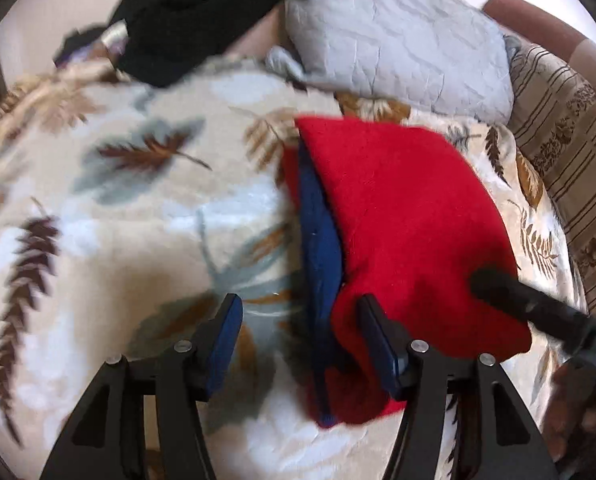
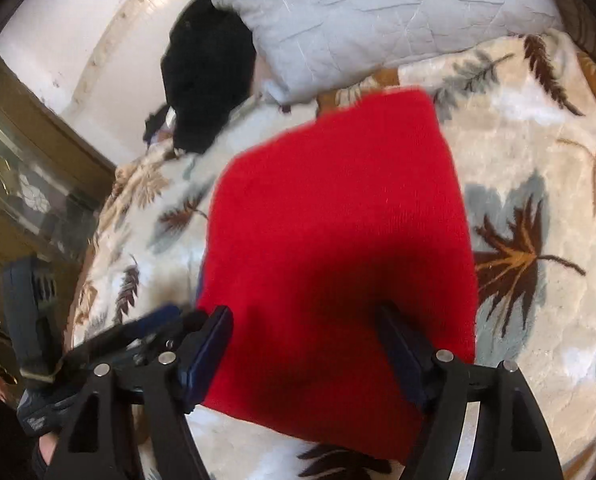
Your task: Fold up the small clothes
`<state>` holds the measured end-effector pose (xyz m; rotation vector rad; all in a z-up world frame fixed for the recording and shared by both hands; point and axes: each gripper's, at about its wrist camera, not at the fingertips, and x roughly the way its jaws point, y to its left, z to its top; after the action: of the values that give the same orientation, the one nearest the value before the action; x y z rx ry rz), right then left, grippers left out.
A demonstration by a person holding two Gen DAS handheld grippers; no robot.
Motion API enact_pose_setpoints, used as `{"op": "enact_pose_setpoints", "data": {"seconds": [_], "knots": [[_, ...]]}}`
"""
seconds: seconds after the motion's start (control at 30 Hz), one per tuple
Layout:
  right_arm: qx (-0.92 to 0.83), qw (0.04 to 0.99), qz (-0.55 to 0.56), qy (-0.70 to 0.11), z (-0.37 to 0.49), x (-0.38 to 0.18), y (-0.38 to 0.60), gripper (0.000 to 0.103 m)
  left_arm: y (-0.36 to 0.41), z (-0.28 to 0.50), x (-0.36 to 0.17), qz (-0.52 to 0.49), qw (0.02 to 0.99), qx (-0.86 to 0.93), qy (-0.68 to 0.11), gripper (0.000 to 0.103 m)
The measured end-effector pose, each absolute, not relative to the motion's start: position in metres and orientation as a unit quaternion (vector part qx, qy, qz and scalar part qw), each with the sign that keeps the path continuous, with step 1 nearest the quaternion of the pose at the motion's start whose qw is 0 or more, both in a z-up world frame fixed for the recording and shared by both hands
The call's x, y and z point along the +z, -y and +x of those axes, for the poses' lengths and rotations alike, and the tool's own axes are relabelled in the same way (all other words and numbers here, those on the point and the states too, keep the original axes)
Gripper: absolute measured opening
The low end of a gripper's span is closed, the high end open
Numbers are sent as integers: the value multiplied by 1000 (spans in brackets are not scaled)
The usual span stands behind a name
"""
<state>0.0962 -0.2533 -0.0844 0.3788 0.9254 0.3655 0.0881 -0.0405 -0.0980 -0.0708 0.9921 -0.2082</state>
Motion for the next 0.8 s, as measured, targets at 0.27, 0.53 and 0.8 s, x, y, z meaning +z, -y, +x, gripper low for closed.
{"op": "enact_pose_setpoints", "data": {"seconds": [0.27,0.53,0.8], "knots": [[218,836,243,-441,148,-75,222,78,14,55,-71,-10,897,-59,-437,65],[230,823,232,-465,161,-86,175,79,-11,42,-61,-7,906,-32,-422,71],[244,804,257,-477,157,-95,175,79,-16,36,-60,-12,904,-30,-427,71]]}}
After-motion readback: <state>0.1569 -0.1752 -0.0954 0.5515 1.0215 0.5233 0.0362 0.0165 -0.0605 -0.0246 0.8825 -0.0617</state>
